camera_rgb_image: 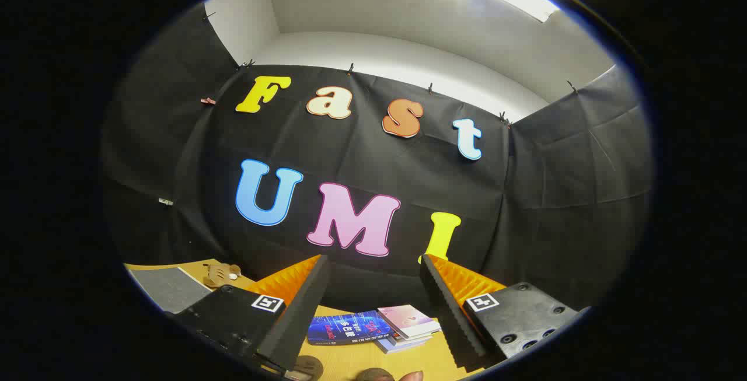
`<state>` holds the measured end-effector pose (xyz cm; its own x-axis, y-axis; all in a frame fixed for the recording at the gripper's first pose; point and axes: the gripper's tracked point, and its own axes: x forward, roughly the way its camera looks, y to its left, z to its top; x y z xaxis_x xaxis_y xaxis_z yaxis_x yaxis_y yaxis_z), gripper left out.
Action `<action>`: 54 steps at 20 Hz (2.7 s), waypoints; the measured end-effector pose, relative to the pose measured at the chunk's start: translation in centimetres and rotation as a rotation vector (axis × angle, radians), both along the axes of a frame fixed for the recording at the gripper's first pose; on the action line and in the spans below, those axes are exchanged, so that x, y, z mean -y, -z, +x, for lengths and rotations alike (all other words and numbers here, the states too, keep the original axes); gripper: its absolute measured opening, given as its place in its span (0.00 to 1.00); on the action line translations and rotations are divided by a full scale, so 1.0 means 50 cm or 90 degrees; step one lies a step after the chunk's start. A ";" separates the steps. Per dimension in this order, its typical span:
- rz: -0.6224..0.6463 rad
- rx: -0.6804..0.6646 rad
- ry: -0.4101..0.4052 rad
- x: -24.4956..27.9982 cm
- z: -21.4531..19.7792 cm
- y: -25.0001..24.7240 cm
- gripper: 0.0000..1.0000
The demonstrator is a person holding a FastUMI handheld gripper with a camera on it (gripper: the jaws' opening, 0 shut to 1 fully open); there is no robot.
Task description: Open the storage box then place both shoes into the box .Put the left shoe in first, then the right shoe, with the right side of both shoes facing outward in a uniform manner.
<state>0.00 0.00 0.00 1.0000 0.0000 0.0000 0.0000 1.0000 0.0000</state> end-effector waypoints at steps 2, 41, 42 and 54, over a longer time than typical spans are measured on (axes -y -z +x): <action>0.000 0.001 -0.001 0.002 -0.002 -0.002 0.97; -0.064 -0.232 -0.436 -0.100 -0.362 0.138 0.97; -0.040 -0.221 -0.487 -0.152 -0.366 0.139 0.97; 0.459 -0.328 -0.782 -0.631 -0.215 0.298 0.95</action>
<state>-10.73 31.54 -14.88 0.2695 0.9627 0.0243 -0.6570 0.1654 0.7355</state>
